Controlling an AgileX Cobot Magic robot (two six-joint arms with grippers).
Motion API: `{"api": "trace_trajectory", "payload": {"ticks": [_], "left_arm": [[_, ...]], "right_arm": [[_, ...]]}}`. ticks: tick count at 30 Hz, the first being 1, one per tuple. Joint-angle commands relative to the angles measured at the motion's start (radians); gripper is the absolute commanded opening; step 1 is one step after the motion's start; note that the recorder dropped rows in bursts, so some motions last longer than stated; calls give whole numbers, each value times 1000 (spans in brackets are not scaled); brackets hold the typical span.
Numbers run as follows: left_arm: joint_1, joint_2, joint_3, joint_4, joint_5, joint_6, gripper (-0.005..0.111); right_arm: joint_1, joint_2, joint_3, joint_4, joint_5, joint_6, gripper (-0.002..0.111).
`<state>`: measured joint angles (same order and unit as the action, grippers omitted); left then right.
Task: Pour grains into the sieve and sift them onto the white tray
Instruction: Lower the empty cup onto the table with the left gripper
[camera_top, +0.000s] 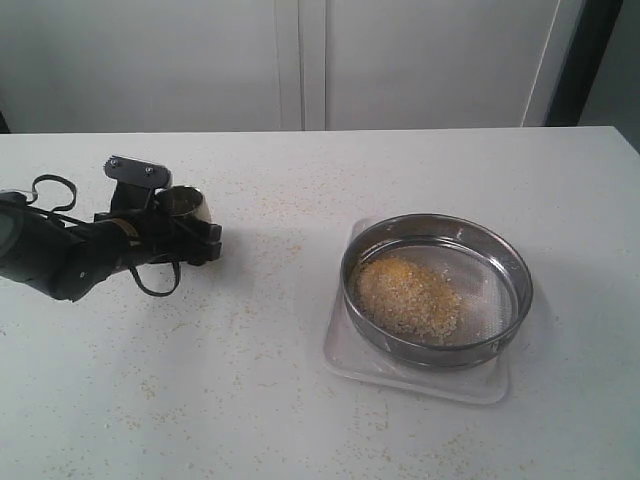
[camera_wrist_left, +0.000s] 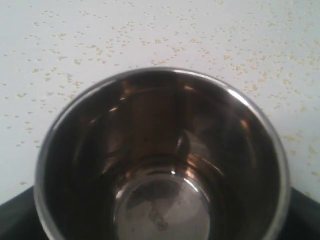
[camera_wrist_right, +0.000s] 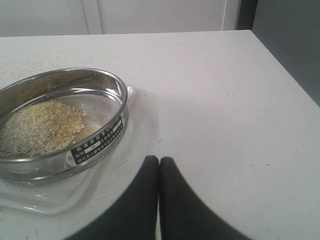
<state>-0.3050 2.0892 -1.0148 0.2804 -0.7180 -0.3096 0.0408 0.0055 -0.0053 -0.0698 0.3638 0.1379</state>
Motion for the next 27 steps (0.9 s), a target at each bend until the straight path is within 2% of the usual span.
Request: {"api": "trace_trajectory", "payload": {"ticks": [1, 5, 8, 13, 16, 24, 26, 27], "left_arm": [[4, -7, 62, 2, -31, -5, 0], [12, -7, 153, 23, -133, -1, 0], [44, -9, 220, 58, -183, -1, 0], [103, -105, 298, 101, -104, -5, 0], [103, -118, 305, 165, -98, -1, 0], [103, -118, 305, 168, -98, -1, 0], [103, -118, 305, 168, -98, -1, 4], [103, -118, 305, 168, -98, -1, 10]], "right_arm": [[-8, -6, 5, -5, -16, 2, 0], [-8, -6, 5, -5, -16, 2, 0], [-8, -6, 5, -5, -16, 2, 0], [-8, -6, 5, -5, -16, 2, 0], [-8, -6, 5, -5, -16, 2, 0], [-8, -6, 5, -5, -16, 2, 0], [-8, -6, 5, -5, -16, 2, 0], [-8, -6, 5, -5, -16, 2, 0]]}}
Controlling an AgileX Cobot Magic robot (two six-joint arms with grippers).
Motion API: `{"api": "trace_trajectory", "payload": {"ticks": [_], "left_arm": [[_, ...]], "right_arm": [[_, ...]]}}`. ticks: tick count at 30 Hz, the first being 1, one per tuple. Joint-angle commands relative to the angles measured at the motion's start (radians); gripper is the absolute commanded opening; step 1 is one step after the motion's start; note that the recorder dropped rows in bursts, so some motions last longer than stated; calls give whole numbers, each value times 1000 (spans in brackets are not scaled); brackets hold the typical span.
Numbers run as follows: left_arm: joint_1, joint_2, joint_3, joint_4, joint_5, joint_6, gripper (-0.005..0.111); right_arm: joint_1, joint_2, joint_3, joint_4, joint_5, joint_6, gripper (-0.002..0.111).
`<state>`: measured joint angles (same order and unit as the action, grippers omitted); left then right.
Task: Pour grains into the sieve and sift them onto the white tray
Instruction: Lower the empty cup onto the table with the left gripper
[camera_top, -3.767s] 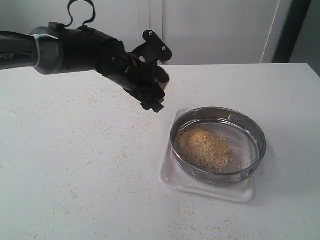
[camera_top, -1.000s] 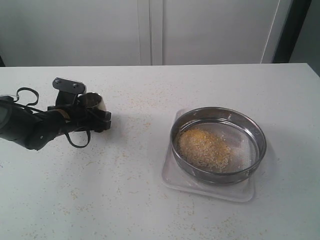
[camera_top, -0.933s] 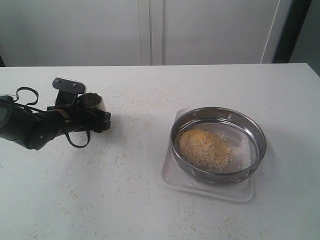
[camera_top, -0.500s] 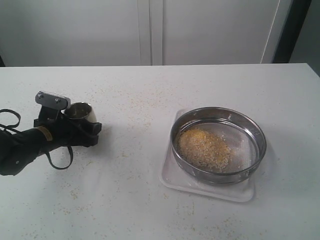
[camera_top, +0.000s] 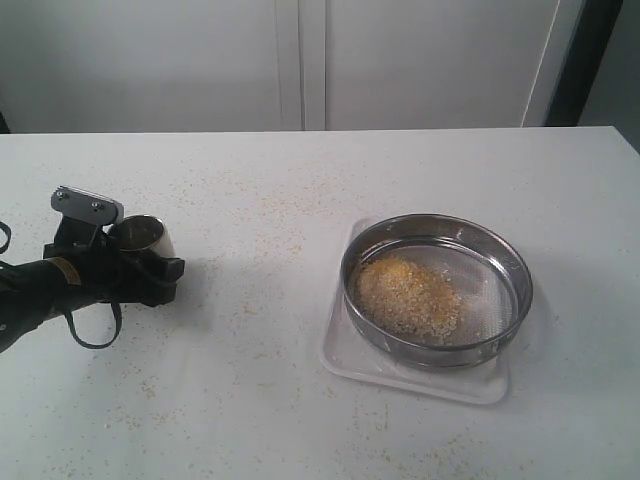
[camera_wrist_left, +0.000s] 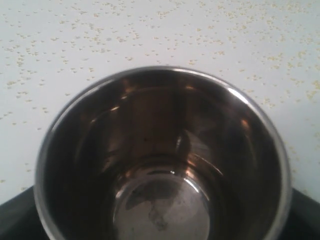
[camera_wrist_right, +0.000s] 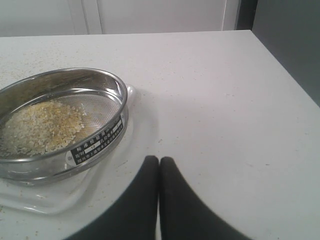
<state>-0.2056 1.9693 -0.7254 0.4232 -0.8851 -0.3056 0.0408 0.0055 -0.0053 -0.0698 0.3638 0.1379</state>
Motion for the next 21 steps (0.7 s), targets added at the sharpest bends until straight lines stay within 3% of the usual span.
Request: {"api": "trace_trajectory", "payload": {"ticks": [1, 6, 9, 13, 21], "left_arm": [[3, 2, 15, 25, 67, -5, 18], [3, 2, 15, 20, 56, 24, 65], [3, 2, 15, 20, 56, 82, 84], [3, 2, 15, 20, 58, 82, 95], [3, 2, 15, -18, 56, 80, 97]], "right_arm": [[-8, -6, 5, -5, -16, 2, 0], [-8, -6, 5, -5, -16, 2, 0], [-8, -6, 5, -5, -16, 2, 0], [-8, -6, 5, -5, -16, 2, 0], [-8, -6, 5, -5, -16, 2, 0]]}}
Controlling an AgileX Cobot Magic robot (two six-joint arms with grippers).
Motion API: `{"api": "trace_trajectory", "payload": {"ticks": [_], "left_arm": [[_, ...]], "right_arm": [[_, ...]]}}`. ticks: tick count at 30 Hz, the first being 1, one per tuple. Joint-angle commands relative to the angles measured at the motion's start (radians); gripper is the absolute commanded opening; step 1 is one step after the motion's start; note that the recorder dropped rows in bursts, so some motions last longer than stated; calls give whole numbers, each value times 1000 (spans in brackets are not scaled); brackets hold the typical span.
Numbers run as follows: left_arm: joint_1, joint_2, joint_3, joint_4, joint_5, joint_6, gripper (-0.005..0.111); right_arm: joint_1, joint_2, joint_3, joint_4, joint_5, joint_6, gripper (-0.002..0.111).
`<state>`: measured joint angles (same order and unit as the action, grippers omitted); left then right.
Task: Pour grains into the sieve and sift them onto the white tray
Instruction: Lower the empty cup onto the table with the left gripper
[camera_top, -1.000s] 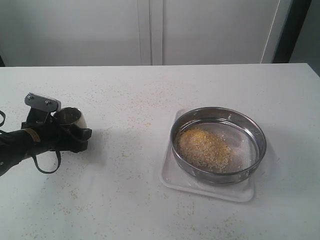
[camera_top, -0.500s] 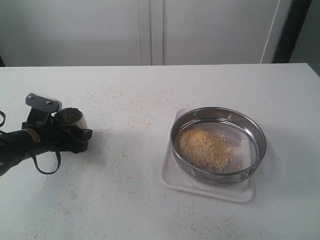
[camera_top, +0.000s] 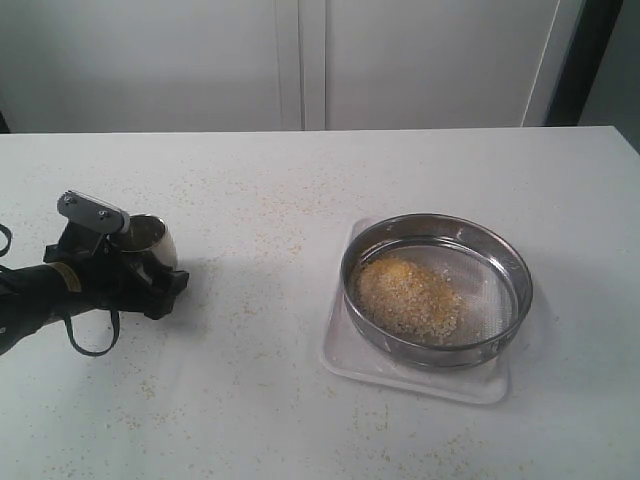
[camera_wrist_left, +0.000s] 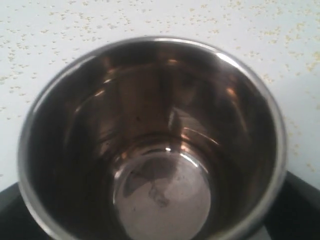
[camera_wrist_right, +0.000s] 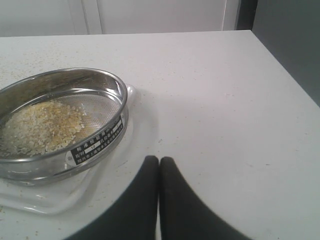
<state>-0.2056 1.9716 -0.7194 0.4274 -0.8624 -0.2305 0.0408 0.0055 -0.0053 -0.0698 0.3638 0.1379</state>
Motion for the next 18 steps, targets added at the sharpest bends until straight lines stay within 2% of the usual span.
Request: {"api": "trace_trajectory", "payload": {"ticks": [1, 18], "left_arm": [[3, 0, 9, -27, 32, 5, 97], [3, -143, 9, -30, 56, -45, 97]], "right_arm": [[-8, -6, 5, -5, -16, 2, 0], [-8, -6, 5, -5, -16, 17, 0]]}}
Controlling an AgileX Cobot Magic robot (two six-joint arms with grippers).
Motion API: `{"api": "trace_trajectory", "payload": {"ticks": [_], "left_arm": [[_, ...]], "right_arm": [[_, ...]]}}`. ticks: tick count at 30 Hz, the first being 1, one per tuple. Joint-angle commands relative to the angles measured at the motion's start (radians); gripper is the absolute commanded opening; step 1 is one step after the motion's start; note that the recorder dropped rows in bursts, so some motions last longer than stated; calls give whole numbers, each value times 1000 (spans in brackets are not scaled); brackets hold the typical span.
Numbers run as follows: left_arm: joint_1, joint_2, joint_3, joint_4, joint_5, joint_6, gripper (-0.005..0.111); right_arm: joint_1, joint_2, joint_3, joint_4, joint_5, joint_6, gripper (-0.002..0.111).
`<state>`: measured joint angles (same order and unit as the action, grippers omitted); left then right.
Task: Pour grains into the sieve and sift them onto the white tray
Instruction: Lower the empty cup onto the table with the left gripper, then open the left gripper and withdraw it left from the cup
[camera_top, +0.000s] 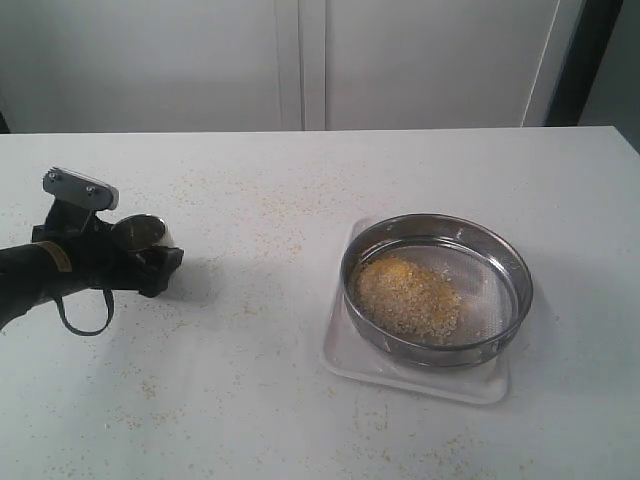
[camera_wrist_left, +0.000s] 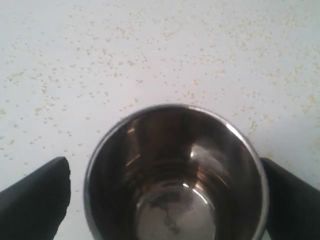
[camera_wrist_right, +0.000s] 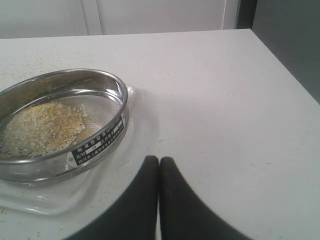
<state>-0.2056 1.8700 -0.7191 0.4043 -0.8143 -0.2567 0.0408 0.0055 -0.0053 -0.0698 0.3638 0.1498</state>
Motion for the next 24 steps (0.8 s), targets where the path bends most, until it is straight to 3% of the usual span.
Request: {"api": "trace_trajectory", "payload": {"ticks": [1, 15, 18, 24], "left_arm": [[3, -52, 9, -7, 8, -18, 97], [3, -207, 9, 24, 70, -61, 93], [3, -235, 9, 31, 94, -65, 78], [3, -296, 9, 33, 222, -137, 24]], "right_arm": [[-8, -6, 5, -5, -16, 5, 0], [-8, -6, 5, -5, -16, 5, 0], [-8, -6, 5, -5, -16, 5, 0], [-8, -6, 5, -5, -16, 5, 0]]}}
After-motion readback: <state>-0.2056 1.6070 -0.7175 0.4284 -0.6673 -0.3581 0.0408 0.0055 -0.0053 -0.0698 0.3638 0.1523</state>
